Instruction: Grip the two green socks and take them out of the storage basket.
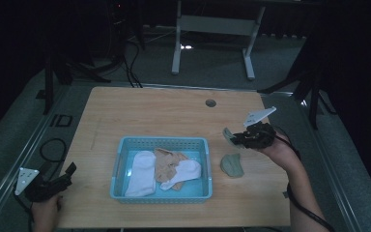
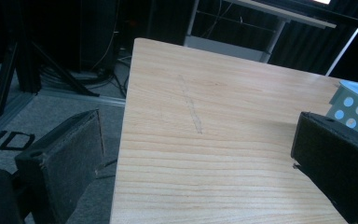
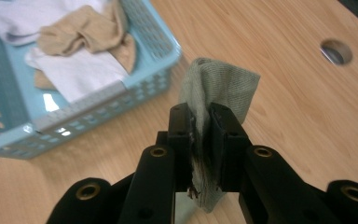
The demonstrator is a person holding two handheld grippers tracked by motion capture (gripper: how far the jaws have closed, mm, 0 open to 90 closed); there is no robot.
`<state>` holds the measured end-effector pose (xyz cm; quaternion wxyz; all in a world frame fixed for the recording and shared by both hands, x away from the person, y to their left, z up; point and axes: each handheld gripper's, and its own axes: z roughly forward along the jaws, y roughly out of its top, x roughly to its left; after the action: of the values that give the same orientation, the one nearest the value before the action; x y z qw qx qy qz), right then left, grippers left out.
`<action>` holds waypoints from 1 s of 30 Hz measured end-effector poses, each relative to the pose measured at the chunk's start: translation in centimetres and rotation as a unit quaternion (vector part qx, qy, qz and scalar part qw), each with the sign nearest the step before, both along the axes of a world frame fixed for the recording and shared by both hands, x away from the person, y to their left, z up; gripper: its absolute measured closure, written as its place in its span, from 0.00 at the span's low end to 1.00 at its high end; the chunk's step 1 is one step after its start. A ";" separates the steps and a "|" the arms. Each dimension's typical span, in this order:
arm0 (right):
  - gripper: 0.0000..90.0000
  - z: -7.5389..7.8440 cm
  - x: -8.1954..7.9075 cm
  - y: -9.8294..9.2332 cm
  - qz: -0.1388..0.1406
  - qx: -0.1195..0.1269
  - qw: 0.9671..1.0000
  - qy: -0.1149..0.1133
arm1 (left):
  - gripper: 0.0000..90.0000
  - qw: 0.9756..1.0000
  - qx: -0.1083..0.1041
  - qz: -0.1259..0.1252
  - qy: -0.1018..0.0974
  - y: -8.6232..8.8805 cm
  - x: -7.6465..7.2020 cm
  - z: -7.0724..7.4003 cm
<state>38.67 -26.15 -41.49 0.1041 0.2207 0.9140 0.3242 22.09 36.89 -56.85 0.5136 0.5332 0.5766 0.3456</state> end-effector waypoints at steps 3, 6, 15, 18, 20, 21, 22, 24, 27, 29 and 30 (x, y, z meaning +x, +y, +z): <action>0.88 -1.0 0.3 -1.1 -0.012 0.000 1.000 0.007 | 0.03 1.000 -0.001 0.000 0.000 0.0 0.0 0.0; 0.88 -2.0 0.5 -2.2 -0.022 0.003 1.000 0.012 | 0.03 1.000 0.000 0.001 0.000 0.0 0.0 0.0; 0.88 -4.4 0.6 -5.0 -0.063 -0.017 0.998 0.018 | 0.03 1.000 0.000 0.001 0.001 0.0 0.0 0.0; 0.88 -5.4 0.6 -5.6 -0.074 -0.028 0.997 0.024 | 0.03 1.000 0.000 0.001 0.001 0.0 0.0 0.0; 0.88 -6.1 0.5 -6.1 -0.084 -0.033 0.996 0.026 | 0.03 1.000 0.000 0.001 0.001 0.0 0.0 0.0; 0.88 -6.5 0.4 -6.2 -0.085 -0.035 0.995 0.028 | 0.03 1.000 0.000 0.001 0.001 0.0 0.0 0.0; 0.88 -6.9 0.4 -6.3 -0.090 -0.037 0.995 0.029 | 0.03 1.000 0.001 0.001 0.001 0.0 0.0 0.0; 0.87 -7.5 0.4 -6.5 -0.095 -0.036 0.994 0.031 | 0.03 1.000 0.000 0.001 0.001 0.0 0.0 0.0; 0.87 -8.7 0.3 -6.8 -0.105 -0.032 0.993 0.035 | 0.03 1.000 0.001 0.002 0.001 0.0 0.0 0.0; 0.87 -9.2 0.3 -7.0 -0.111 -0.025 0.993 0.043 | 0.03 1.000 0.001 0.002 0.002 -0.1 0.0 0.0; 0.86 -9.6 0.3 -7.0 -0.111 -0.025 0.993 0.044 | 0.03 1.000 0.001 0.002 0.001 0.0 0.0 0.0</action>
<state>38.94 -33.16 -51.06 0.1042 0.3321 0.8953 0.2778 22.11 36.85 -56.85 0.5118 0.5330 0.5780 0.3462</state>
